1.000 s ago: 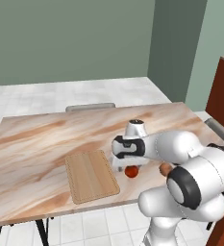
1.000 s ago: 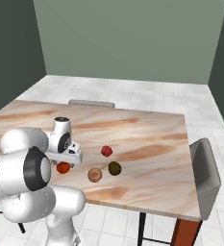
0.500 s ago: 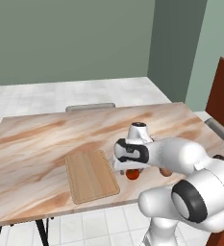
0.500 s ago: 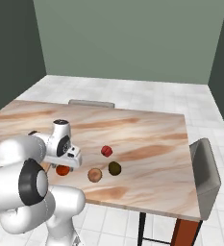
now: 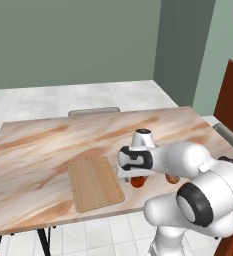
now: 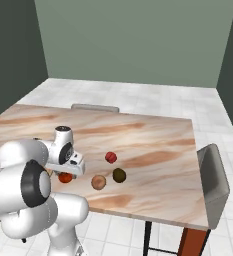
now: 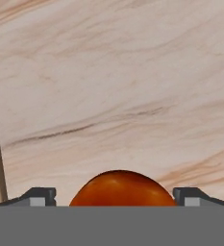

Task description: Place the avocado, onion, tomato, and bell pepper on the cutting board.

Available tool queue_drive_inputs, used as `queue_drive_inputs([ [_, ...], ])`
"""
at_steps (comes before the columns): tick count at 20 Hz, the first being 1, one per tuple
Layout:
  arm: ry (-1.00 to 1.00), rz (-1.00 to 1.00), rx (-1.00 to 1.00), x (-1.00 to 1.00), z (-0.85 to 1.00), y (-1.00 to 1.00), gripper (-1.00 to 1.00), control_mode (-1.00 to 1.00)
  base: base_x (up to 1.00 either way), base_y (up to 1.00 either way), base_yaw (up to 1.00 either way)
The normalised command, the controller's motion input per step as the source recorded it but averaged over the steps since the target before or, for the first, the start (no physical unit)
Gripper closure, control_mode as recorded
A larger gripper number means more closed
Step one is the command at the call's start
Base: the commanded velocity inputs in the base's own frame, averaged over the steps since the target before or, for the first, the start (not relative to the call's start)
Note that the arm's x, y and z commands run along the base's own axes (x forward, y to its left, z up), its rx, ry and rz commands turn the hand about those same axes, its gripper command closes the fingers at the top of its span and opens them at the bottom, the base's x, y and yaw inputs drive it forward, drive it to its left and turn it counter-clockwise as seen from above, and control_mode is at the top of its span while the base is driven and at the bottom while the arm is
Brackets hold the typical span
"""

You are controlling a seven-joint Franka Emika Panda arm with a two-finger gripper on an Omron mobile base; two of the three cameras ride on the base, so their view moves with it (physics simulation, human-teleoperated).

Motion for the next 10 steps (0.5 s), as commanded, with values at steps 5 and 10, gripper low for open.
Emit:
queue_drive_inputs([
  [5, 0.04, 0.0, 0.0, -0.19, -0.47, 0.0, 1.0, -1.0, 0.0, 0.0, 0.0],
  [10, 0.04, 0.0, 0.0, -0.13, -0.24, 0.0, 1.0, -1.0, 0.0, 0.0, 0.0],
])
